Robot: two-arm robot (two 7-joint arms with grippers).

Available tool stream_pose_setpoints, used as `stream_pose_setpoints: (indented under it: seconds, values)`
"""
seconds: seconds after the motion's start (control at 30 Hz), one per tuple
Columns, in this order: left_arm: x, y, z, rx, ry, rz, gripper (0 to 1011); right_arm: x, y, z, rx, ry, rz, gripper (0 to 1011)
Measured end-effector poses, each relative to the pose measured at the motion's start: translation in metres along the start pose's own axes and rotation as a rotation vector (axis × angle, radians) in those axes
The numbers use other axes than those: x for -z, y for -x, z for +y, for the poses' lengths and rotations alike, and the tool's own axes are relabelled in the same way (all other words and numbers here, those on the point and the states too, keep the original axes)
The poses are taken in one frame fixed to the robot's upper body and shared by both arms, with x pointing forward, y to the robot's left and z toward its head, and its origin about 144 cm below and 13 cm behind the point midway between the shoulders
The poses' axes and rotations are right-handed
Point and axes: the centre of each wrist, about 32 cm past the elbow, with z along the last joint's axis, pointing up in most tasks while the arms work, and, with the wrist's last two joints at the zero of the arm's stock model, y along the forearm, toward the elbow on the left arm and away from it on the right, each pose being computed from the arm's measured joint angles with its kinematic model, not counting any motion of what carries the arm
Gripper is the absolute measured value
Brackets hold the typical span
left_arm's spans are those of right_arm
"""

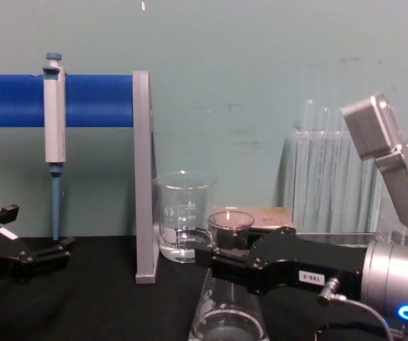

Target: Grasp the erlenmeyer flask with one hand, shake it three times, then place it back.

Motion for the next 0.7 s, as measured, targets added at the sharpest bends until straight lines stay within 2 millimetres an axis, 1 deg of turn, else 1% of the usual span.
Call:
stream_pose_setpoints:
  seconds: [0.33,0.37,0.5,0.53,0.63,0.67,0.7]
  values:
    - [0.0,0.0,0.0,0.0,0.0,0.0,1001,-0.0001,-0.0003,-0.0003,0.001,0.0,0.0,452]
    - [0.0,0.0,0.0,0.0,0.0,0.0,1001,-0.0001,-0.0003,-0.0004,0.001,0.0,0.0,468]
    - [0.0,0.0,0.0,0.0,0.0,0.0,1001,0.0,-0.0004,-0.0005,0.001,0.0,0.0,583]
    - [0.0,0.0,0.0,0.0,0.0,0.0,1001,0.0,-0.0003,-0.0005,0.001,0.0,0.0,625]
    - [0.0,0.0,0.0,0.0,0.0,0.0,1001,0.0001,-0.0003,-0.0005,0.001,0.0,0.0,706]
    - [0.0,0.0,0.0,0.0,0.0,0.0,1001,0.0001,-0.0003,-0.0005,0.001,0.0,0.0,763]
    - [0.0,0.0,0.0,0.0,0.0,0.0,1001,0.0001,-0.0003,-0.0006,0.001,0.0,0.0,785]
